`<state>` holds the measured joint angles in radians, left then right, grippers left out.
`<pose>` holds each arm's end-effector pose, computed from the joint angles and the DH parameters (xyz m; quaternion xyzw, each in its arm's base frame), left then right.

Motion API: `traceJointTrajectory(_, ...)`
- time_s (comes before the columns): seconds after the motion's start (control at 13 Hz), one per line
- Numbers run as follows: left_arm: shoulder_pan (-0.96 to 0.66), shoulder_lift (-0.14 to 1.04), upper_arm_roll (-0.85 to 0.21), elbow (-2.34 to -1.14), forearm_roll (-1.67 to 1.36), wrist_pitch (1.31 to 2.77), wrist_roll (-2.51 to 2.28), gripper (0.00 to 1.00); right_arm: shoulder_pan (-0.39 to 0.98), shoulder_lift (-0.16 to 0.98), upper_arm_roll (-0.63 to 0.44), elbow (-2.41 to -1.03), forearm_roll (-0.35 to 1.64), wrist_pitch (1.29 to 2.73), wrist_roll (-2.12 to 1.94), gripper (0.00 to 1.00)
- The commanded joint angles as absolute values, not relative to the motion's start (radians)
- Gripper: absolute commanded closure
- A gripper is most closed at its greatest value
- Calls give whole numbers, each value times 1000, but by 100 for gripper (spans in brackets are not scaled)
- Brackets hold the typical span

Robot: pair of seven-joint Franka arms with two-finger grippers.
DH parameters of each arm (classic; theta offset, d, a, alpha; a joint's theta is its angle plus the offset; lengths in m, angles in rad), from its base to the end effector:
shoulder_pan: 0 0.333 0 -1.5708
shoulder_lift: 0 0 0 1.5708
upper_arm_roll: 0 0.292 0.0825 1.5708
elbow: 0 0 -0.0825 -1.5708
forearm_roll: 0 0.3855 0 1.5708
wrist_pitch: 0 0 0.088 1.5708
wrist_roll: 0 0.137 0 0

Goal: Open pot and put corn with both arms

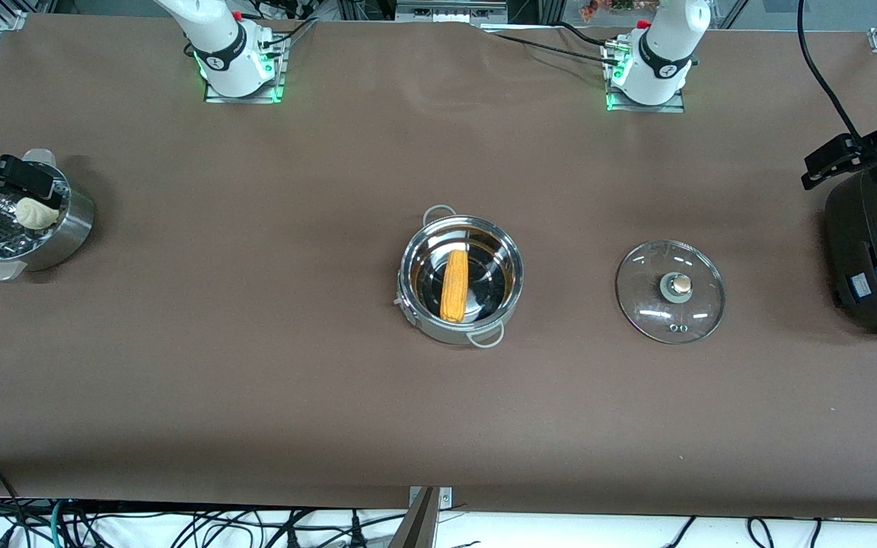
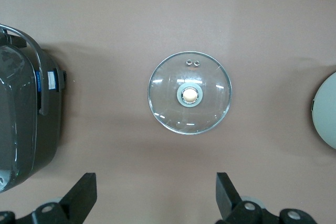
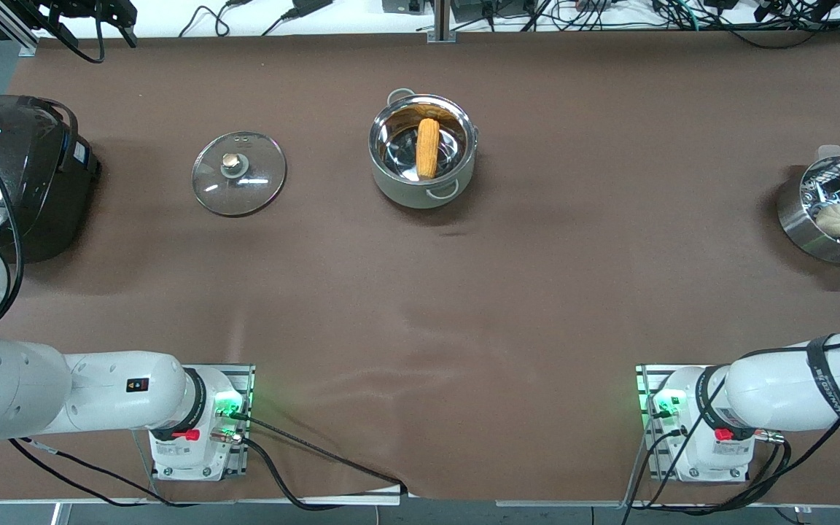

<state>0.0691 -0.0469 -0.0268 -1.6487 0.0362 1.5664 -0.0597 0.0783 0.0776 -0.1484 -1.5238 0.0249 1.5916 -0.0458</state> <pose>0.5390 0.0275 0.5591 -0.9984 -0.0507 0.0175 0.0189 0.5782 -0.0345 0.5510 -0.9999 0.0123 0.0041 0.0070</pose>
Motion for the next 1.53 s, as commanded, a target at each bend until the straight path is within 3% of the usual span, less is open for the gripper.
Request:
traceJointTrajectory(0.0, 72, -32, -29, -1617, 54, 1543, -49, 0, 64, 14, -118, -1584, 25, 1605, -38, 0)
traceJointTrajectory(1.46, 75, -32, -29, -1617, 54, 1542, -48, 0, 78, 54, -103, -1585, -23, 1609, -44, 0)
